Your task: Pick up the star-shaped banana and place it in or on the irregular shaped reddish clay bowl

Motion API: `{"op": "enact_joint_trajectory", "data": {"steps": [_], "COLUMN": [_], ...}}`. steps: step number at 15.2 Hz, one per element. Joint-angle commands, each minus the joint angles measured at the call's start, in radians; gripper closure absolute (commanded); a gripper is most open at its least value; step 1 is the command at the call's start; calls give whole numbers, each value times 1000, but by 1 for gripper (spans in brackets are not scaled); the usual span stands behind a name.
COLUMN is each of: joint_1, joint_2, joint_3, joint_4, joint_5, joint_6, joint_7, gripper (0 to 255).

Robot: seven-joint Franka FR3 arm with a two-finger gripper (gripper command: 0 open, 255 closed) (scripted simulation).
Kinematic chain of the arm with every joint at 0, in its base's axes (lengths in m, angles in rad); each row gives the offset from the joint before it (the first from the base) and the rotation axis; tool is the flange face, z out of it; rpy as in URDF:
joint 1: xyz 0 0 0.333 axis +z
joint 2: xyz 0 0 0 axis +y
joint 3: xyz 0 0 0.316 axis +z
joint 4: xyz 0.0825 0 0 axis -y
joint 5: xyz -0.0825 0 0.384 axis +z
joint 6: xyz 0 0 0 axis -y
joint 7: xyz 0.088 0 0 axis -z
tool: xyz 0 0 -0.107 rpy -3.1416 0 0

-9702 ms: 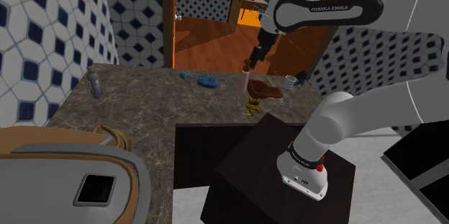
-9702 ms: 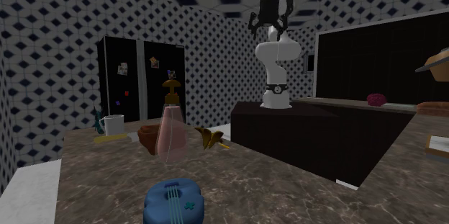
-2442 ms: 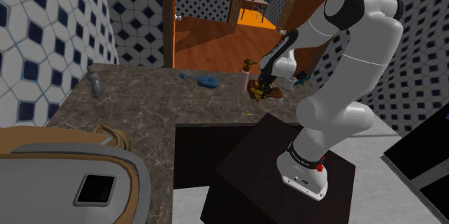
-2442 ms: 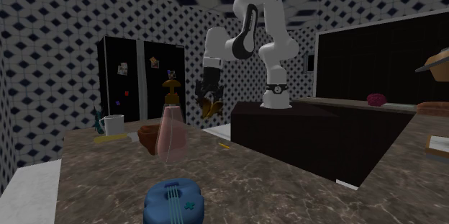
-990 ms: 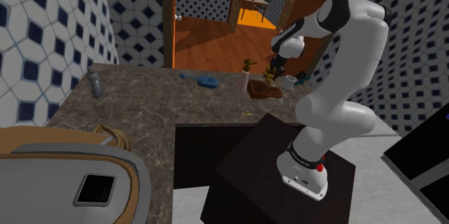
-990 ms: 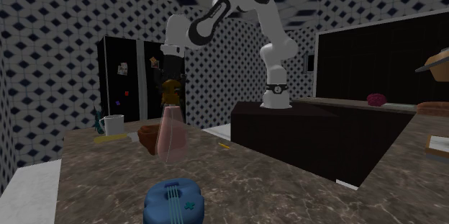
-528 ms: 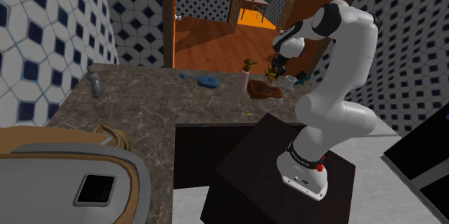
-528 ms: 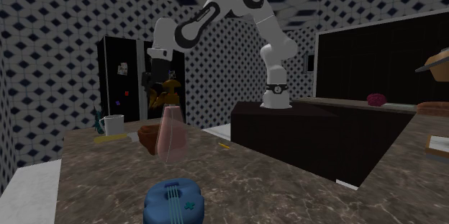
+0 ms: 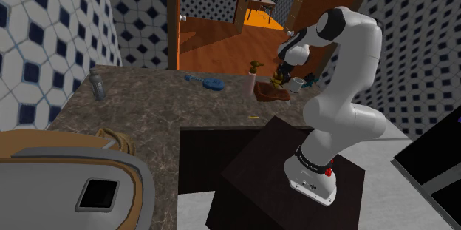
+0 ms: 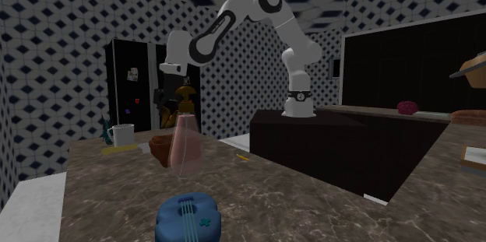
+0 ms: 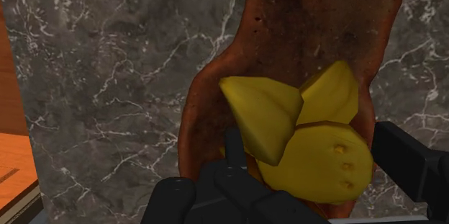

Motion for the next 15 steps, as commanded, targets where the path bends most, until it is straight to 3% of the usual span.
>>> {"op": "enact_joint_trajectory", "data": {"steps": [1,10,11,15], "joint_1": [0,-1,-1,-1], "joint_2": [19,44,44,44], "joint_3": [1,3,3,3], "joint_4": [1,6,6,6], "joint_5": [1,3,3,3], "joint_6": [19,39,39,39], "joint_7": [-2,-5,-5,-5], "gripper": [255,255,0,0]}}
